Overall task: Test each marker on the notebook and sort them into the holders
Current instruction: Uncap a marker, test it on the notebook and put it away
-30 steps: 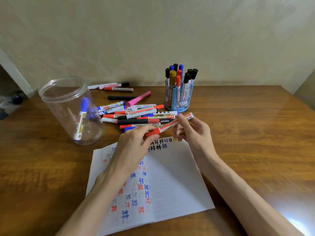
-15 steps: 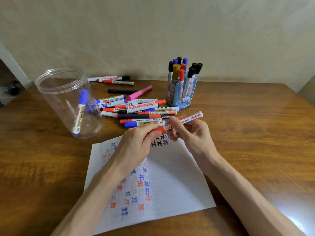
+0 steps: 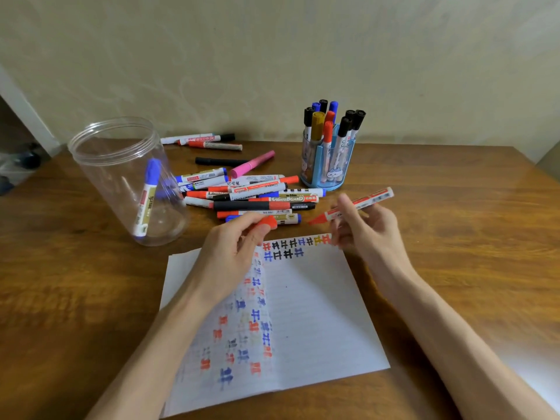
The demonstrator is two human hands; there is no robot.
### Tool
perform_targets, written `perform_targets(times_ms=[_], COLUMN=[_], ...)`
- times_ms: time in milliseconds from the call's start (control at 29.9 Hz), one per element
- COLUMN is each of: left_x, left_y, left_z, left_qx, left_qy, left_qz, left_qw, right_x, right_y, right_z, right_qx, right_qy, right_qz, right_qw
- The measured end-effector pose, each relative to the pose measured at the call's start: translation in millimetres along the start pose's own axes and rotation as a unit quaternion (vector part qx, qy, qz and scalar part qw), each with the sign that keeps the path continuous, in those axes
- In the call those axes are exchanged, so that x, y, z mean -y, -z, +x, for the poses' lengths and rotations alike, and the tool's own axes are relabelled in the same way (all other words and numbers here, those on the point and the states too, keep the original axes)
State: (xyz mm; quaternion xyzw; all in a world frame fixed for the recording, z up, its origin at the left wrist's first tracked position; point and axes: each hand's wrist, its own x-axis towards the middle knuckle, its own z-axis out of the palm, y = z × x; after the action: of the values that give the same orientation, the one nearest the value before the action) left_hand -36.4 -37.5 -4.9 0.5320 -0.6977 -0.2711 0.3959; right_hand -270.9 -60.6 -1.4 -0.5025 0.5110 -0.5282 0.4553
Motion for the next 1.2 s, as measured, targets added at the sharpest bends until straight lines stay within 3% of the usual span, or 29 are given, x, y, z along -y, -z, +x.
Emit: perform_targets(times_ms=[100, 435, 1037, 1204], left_x=[3, 14, 19, 19], left_y=[-2, -2, -4, -4], left_z=[0, -2, -3, -4], left_qx=[0.002, 0.002, -0.003, -0.002], left_qy=[-0.011, -0.050, -0.056, -0.056], left_qz=[0.033, 0.133, 0.156, 0.155], left_qw=[0.999, 0.990, 0.986, 0.986], right_x=[0, -14, -24, -24], right_y=[1, -4, -8, -6], right_z=[-2, -2, -4, -3], right_qx=[0.028, 0.025, 0.014, 0.020], right_qy=[-0.005, 0.034, 0.111, 0.102], right_qz=[-0.002, -0.163, -0.216, -0.178], right_qw=[1.000, 0.986, 0.970, 0.979])
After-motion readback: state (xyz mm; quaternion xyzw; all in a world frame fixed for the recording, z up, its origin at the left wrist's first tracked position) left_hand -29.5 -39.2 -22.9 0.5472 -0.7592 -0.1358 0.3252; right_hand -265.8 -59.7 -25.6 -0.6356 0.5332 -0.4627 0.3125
